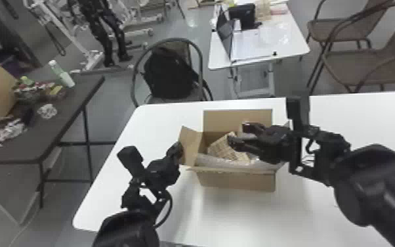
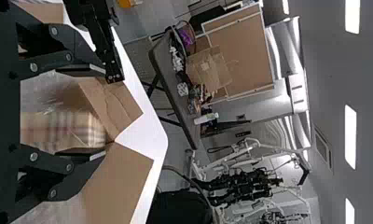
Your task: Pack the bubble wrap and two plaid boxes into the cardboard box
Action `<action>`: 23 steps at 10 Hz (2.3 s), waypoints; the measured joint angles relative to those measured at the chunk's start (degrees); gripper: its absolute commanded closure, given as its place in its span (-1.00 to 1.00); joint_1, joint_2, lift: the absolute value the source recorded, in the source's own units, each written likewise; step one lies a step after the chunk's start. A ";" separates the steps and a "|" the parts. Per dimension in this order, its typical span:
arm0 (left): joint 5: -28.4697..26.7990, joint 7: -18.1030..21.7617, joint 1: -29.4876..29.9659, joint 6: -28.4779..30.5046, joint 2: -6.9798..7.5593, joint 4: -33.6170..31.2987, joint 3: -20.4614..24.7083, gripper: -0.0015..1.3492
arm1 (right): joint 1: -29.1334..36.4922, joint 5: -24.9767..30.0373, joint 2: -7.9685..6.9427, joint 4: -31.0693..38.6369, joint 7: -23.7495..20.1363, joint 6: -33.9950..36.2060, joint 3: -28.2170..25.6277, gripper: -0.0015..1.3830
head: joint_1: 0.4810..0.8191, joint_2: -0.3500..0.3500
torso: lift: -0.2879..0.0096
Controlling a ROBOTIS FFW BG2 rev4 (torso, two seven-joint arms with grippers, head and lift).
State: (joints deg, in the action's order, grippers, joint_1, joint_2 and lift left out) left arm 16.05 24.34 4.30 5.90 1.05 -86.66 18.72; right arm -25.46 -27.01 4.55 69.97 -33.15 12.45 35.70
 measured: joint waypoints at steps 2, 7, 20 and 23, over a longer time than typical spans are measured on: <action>0.16 0.00 0.06 -0.12 0.00 0.00 0.06 0.80 | 0.58 0.01 -0.07 0.07 -1.28 -1.41 -2.29 -0.88 | 0.27 1.00 | 0.46; 0.79 0.00 0.47 -0.93 0.00 0.00 0.16 0.80 | 15.03 14.92 0.94 20.70 2.59 -1.29 -18.83 -0.87 | 0.27 0.95 | 0.46; 1.88 0.44 1.83 -1.37 -0.05 -0.35 1.07 0.80 | 49.98 29.07 -4.18 32.57 39.58 -16.24 -45.92 -0.87 | 0.27 -0.04 | 0.46; 1.88 0.53 2.00 -1.28 -0.33 -0.35 1.21 0.80 | 46.94 25.36 -3.63 25.32 38.93 -16.82 -48.71 -0.87 | 0.27 -0.15 | 0.46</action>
State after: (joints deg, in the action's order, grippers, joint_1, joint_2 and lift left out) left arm 17.94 24.87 6.30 4.62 0.72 -87.01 19.93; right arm 21.48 -1.65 0.92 95.29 5.78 -4.37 -13.02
